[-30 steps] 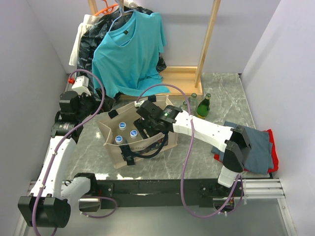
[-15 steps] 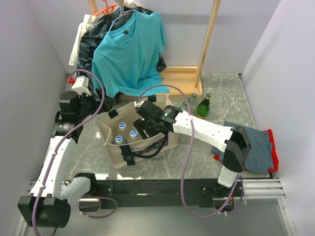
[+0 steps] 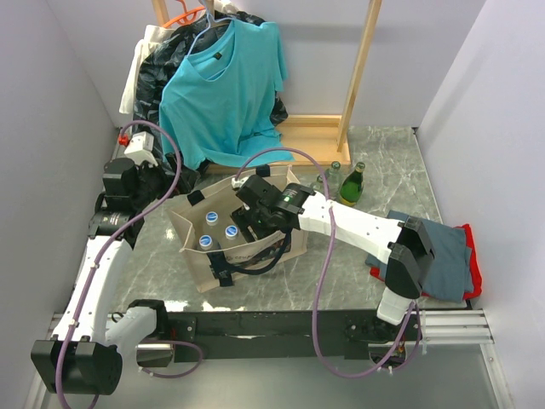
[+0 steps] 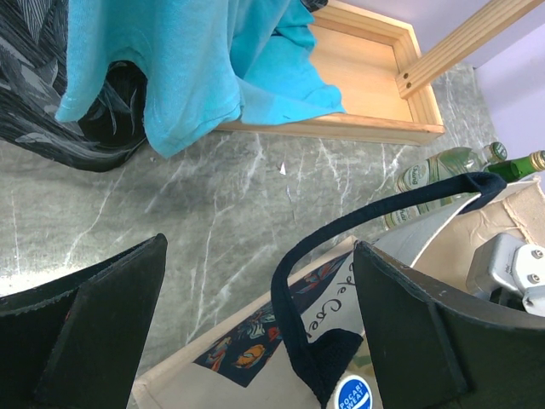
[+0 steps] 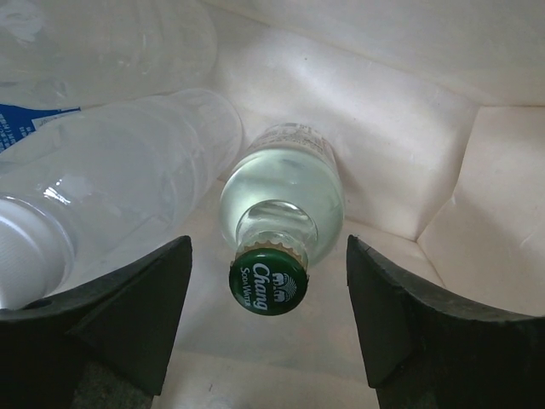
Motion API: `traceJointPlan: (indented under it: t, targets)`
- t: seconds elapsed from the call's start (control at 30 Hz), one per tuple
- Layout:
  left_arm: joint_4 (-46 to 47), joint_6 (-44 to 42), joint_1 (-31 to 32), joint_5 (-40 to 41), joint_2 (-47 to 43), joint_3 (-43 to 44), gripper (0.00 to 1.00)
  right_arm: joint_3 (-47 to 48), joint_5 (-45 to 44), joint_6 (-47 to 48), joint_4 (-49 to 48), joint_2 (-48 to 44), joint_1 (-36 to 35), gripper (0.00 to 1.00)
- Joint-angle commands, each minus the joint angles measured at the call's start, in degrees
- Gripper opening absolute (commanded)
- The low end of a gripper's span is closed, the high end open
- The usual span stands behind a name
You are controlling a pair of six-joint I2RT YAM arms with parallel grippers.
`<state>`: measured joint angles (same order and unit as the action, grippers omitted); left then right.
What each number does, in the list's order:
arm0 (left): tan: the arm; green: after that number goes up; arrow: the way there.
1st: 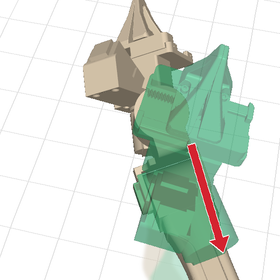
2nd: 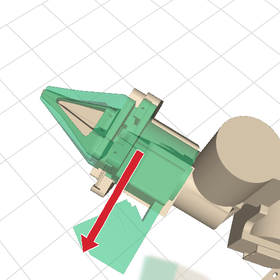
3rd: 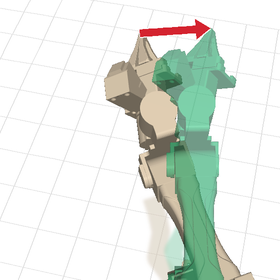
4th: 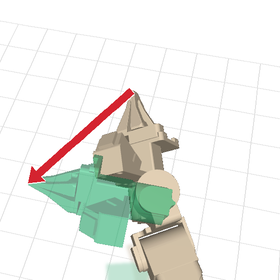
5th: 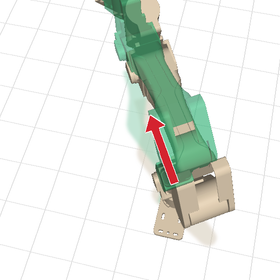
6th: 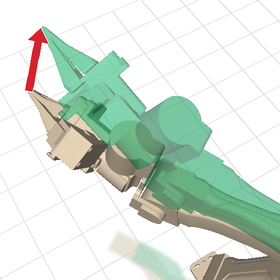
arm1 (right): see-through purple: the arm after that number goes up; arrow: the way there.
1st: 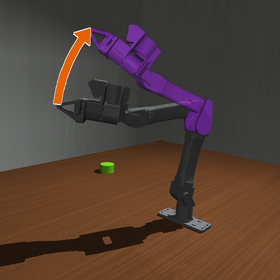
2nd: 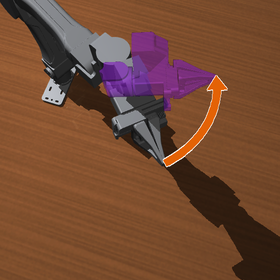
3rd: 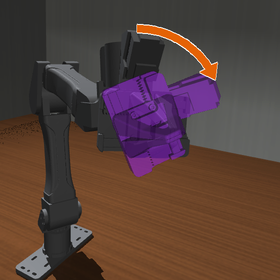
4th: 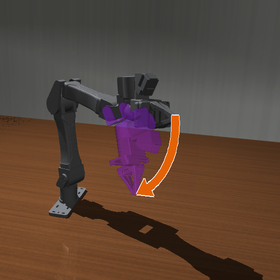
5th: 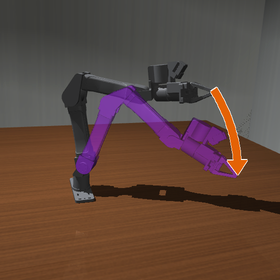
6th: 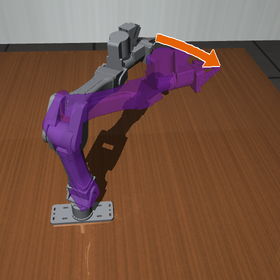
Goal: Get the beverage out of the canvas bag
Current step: Take out the drink from the canvas bag.
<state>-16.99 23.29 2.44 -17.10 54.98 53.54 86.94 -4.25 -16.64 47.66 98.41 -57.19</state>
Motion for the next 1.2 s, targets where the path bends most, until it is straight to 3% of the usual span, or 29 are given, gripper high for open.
traceJointPlan:
  t: [0.0,0.13,0.23,0.4,0.43,0.57,0.73,0.9,1.17]
  targets:
    - [2.1,-0.1,-0.2,-0.8,-0.4,-1.0,0.96,0.2,0.1,0.6,-0.1,1.2,0.2,0.76]
    - [1.8,-0.3,-0.2,-0.7,-0.1,-0.7,0.96,0.0,0.9,0.6,-0.1,1.1,0.3,0.63]
    - [1.5,-0.6,-0.2,-0.7,-0.2,-0.4,0.96,0.2,1.6,0.7,0.1,1.2,0.1,0.45]
    - [1.8,-0.4,-0.2,-1.4,0.1,-0.4,0.96,0.3,1.6,0.8,0.9,1.6,0.2,0.35]
    - [1.9,-0.5,-0.2,-1.3,0.1,-0.5,0.96,0.0,2.0,1.0,0.8,1.5,0.2,0.25]
    - [1.5,-0.7,-0.2,-1.1,0.1,-0.4,0.96,-0.2,2.1,1.0,0.8,1.1,0.2,0.18]
    - [1.6,-0.4,-0.2,-1.1,-0.3,-0.6,0.96,-0.2,1.6,1.0,0.9,0.9,0.2,0.17]
    - [1.6,-0.3,-0.2,-1.2,-0.3,-0.6,0.96,-0.4,2.1,1.2,0.8,1.0,0.2,0.02]
    - [1.5,-0.3,-0.2,-1.3,-0.5,-0.6,0.96,-0.6,1.6,0.9,0.4,0.1,0.2,0.0]
